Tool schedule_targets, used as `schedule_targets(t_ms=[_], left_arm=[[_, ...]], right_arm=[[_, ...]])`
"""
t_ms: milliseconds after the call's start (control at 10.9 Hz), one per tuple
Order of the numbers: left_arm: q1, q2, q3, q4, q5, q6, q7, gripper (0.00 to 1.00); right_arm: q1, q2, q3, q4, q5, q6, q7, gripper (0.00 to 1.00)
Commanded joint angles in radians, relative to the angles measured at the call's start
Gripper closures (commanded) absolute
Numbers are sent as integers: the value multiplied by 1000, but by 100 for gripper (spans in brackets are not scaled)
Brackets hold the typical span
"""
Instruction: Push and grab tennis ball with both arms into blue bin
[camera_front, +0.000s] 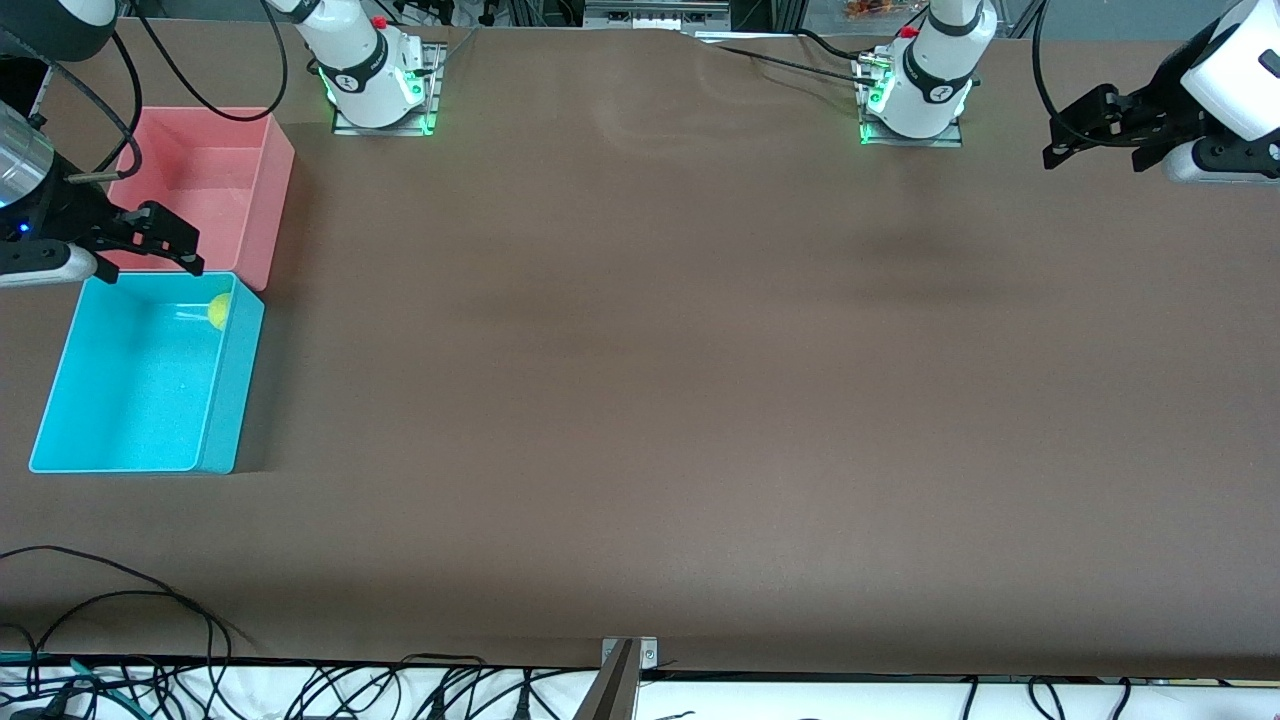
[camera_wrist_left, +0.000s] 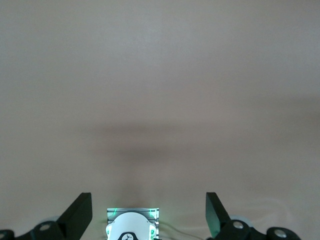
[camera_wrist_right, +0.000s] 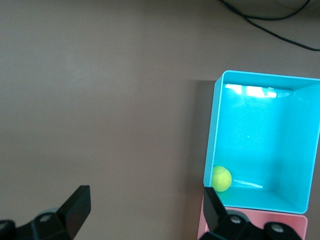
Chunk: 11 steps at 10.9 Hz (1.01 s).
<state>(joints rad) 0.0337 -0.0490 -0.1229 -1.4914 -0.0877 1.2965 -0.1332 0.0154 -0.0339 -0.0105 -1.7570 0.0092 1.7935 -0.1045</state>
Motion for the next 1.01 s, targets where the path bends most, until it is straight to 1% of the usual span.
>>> schedule_targets(t_ms=[0,183,367,642,825,917], left_arm=[[3,15,-1,31,5,-20,-11,0],[2,15,-4,31,5,-20,-11,0],[2,15,-4,31,5,-20,-11,0],[2,15,-4,31,5,-20,-11,0],[2,15,-4,31,5,-22,-11,0],[2,15,-4,31,5,-22,-11,0]], right_arm=[[23,2,-19,27,14,-55,23,0],[23,2,-19,43,14,-81,31,0],[23,2,-42,65,15,-111,61,0],[21,2,-42,76,14,-128,77,0],[18,9,-40,122,12,-167,78,0],[17,11,-40,123,12,-169,78,0]])
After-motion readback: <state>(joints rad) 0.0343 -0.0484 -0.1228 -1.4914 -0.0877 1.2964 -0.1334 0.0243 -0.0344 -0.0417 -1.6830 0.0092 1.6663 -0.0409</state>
